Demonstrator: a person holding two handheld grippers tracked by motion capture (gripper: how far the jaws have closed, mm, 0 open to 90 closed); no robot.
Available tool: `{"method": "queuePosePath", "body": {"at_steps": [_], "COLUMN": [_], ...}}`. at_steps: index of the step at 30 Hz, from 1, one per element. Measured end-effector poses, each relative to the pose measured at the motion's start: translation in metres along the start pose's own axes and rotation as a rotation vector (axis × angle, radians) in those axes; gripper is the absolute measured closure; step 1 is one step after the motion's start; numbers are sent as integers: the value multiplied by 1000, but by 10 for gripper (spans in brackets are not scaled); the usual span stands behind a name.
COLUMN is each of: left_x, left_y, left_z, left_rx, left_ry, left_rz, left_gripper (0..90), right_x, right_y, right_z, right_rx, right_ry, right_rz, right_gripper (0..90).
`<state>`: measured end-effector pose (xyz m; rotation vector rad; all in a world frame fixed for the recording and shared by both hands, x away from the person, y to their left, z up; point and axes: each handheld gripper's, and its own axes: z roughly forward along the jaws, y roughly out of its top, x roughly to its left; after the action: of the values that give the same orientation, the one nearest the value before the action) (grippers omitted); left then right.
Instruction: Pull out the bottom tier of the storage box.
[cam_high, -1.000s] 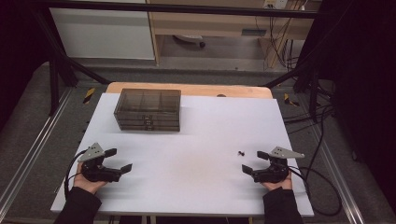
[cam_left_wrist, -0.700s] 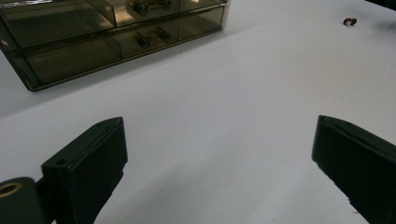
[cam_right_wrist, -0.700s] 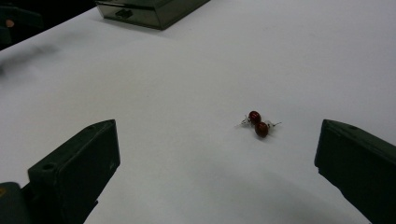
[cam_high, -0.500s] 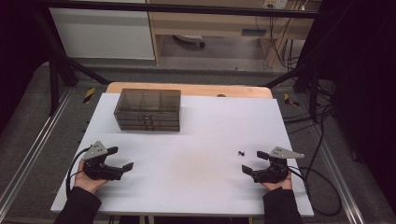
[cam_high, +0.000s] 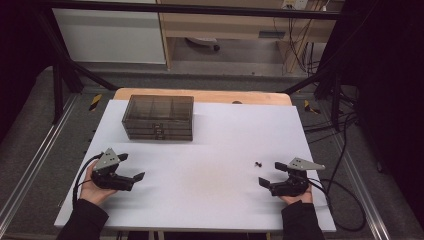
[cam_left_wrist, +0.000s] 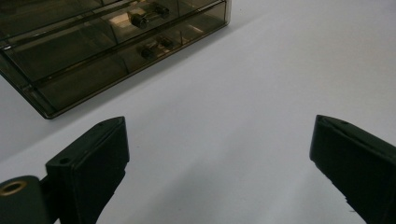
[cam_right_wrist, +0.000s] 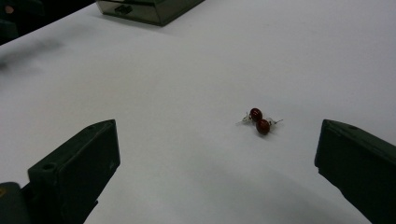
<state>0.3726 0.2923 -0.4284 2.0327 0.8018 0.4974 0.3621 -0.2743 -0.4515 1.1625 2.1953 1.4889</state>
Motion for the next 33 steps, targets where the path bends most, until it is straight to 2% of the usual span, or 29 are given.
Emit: {"method": "queuePosePath", "body": {"at_steps": [1, 2, 3, 5, 6, 13, 14, 17, 18, 20, 21, 23, 30, 33], "left_x": [-1, -1, -1, -2, -2, -3, -3, -4, -4, -5, -5, -6, -8, -10], "left_y": [2, 2, 4, 6, 6, 12, 12, 16, 16, 19, 19, 21, 24, 27], "left_z": [0, 0, 0, 0, 0, 6, 6, 8, 8, 11, 11, 14, 21, 26], "left_rx": [5, 5, 16, 26, 26, 52, 52, 59, 59, 68, 68, 75, 94, 102], "left_ry": [10, 10, 28, 41, 41, 69, 69, 83, 83, 97, 97, 105, 131, 146], "left_rz": [28, 28, 62, 92, 92, 177, 177, 221, 221, 257, 257, 292, 345, 383], "left_gripper": [46, 48, 50, 56, 58, 59, 58, 59, 60, 60, 61, 60, 62, 62], "right_x": [0, 0, 0, 0, 0, 0, 0, 0, 0, 0, 0, 0, 0, 0], "right_y": [0, 0, 0, 0, 0, 0, 0, 0, 0, 0, 0, -1, -1, -1], "right_z": [0, 0, 1, 1, 1, 1, 1, 1, 1, 1, 1, 2, 2, 2], "right_rx": [2, 2, 1, 3, 3, 3, 3, 3, 3, 4, 4, 4, 8, 9], "right_ry": [0, 0, 0, -1, -1, -2, -2, -3, -3, -3, -3, -3, -3, -3], "right_rz": [-1, -1, -3, -2, -2, -5, -5, -6, -6, -5, -5, -7, -9, -9], "right_gripper": [6, 6, 6, 6, 6, 6, 6, 6, 6, 6, 6, 6, 6, 6]}}
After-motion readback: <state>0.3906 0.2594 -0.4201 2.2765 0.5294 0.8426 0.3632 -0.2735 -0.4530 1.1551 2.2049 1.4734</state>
